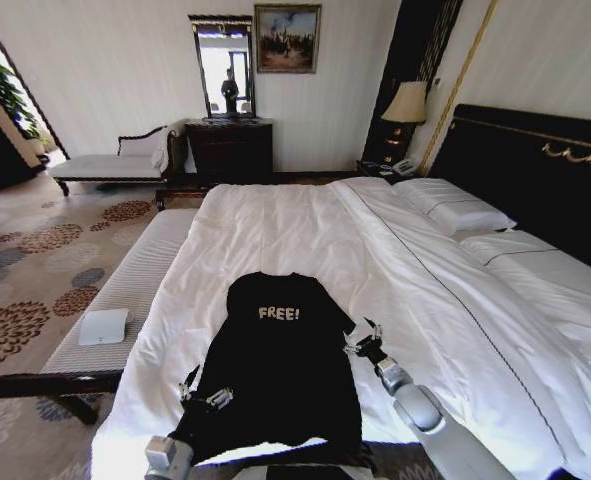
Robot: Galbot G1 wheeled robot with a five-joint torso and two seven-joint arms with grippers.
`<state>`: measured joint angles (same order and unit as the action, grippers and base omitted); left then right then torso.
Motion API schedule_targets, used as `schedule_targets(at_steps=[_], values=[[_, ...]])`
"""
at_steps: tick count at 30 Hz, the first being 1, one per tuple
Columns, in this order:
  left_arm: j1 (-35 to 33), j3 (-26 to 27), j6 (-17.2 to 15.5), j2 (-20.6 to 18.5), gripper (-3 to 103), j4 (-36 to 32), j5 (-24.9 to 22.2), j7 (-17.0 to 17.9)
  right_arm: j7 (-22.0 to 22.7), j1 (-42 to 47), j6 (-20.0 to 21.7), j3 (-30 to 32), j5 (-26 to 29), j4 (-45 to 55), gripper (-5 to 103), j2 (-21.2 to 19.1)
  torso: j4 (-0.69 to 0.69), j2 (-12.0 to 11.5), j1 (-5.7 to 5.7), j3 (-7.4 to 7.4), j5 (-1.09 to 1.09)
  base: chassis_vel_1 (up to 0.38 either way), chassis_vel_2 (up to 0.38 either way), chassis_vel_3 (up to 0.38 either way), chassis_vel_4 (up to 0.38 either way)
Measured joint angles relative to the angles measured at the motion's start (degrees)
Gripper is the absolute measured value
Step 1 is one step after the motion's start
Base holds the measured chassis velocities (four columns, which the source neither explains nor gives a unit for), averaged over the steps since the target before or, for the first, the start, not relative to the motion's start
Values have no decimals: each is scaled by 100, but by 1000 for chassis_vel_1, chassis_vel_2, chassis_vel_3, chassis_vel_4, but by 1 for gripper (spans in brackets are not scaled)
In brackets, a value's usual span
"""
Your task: Fold the clothes on the bed.
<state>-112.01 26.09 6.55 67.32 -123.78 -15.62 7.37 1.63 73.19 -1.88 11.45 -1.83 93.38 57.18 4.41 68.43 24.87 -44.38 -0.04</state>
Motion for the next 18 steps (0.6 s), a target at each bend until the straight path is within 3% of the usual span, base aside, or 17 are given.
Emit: schedule_targets(at_steps=[4, 18], values=[[-12, 133, -6, 30, 100, -52, -140, 2, 43, -455, -32, -314, -264, -374, 100, 55, 0, 1, 0, 0, 0, 0, 0, 0, 0], [-94, 184, -1, 99, 100, -150, -165, 7, 173, -934, -281, -569, -1171, -1045, 100, 58, 0, 1, -1, 1, 0, 0, 0, 0, 0]])
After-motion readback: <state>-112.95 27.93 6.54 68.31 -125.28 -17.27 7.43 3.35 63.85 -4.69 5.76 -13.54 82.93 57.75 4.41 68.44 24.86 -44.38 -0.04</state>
